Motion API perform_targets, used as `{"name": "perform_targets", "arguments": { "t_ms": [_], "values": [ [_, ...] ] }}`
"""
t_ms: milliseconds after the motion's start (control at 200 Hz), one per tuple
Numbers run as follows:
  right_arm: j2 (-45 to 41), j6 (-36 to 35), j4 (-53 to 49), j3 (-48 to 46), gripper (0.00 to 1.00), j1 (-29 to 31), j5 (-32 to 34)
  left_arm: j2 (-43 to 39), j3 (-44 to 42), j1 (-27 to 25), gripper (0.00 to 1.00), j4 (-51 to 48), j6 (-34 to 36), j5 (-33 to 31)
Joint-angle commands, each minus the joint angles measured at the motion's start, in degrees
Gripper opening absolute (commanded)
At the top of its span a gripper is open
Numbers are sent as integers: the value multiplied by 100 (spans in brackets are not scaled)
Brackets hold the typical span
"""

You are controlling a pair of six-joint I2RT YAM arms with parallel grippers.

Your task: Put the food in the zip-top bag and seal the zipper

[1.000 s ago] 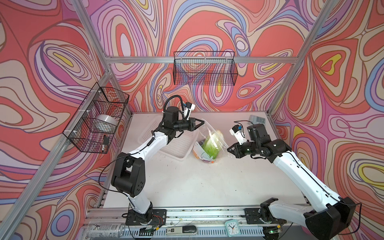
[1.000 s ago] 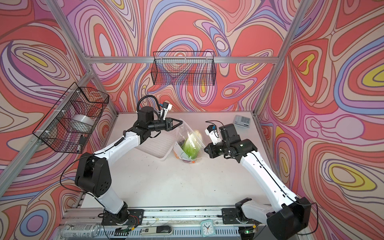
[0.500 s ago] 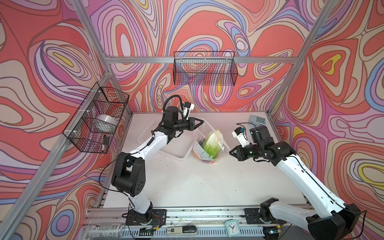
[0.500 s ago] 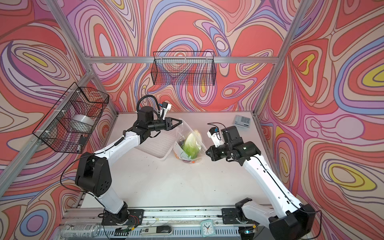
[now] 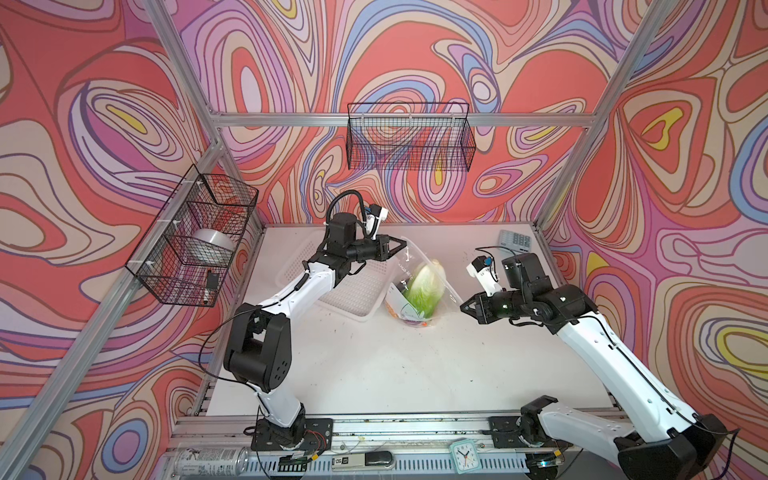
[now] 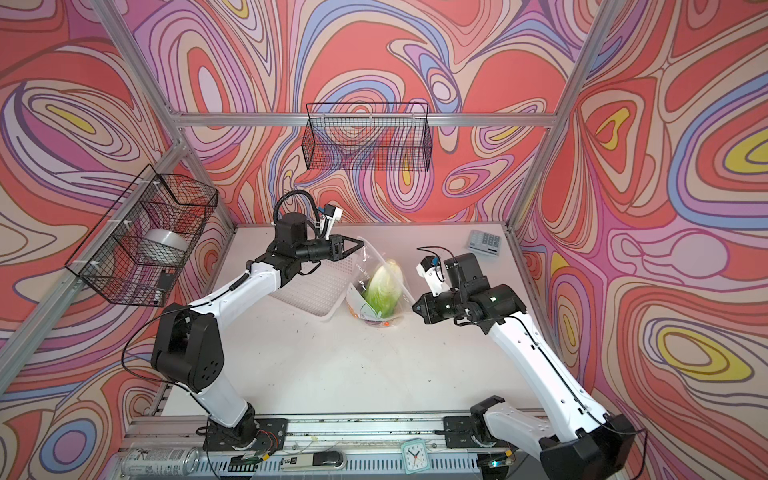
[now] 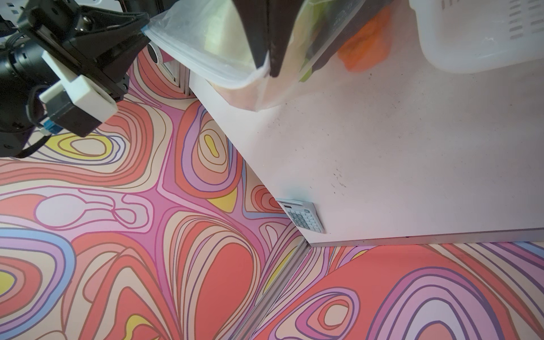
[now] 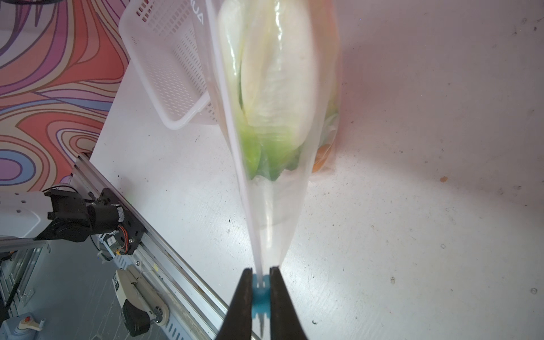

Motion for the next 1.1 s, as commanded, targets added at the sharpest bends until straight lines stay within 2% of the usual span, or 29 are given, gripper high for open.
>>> {"name": "perform_targets", "arguments": {
  "t_ms": [0, 170, 300, 416, 596, 791, 966, 1092],
  "values": [
    [-155, 31, -329, 220, 11, 5, 120, 49, 211, 165, 0, 248, -106, -229],
    [-336, 212, 196, 689, 11, 4, 482, -237, 76, 22, 0, 442, -539, -41],
    [-435, 457, 645, 952, 10, 8, 580, -819, -11, -322, 0, -154, -320, -499],
    [-502, 630, 787, 1027, 10, 8, 393, -1301, -177, -716, 0, -580, -256, -803],
    [-826, 991, 751, 853, 10, 8, 250, -2018, -759, -1247, 0, -467, -584, -1117],
    [-1377, 1415, 724, 588, 10, 10, -53, -2752, -1091, -1525, 0, -703, -636, -1503],
    [-1560, 1546, 714, 240, 11, 10, 285, -2754, -1435, -1563, 0, -645, -963, -1672],
    [-1316, 1608, 1017, -246, 10, 5, 680, -2292, -1587, -1560, 0, -598, -938, -2007]
  ]
}}
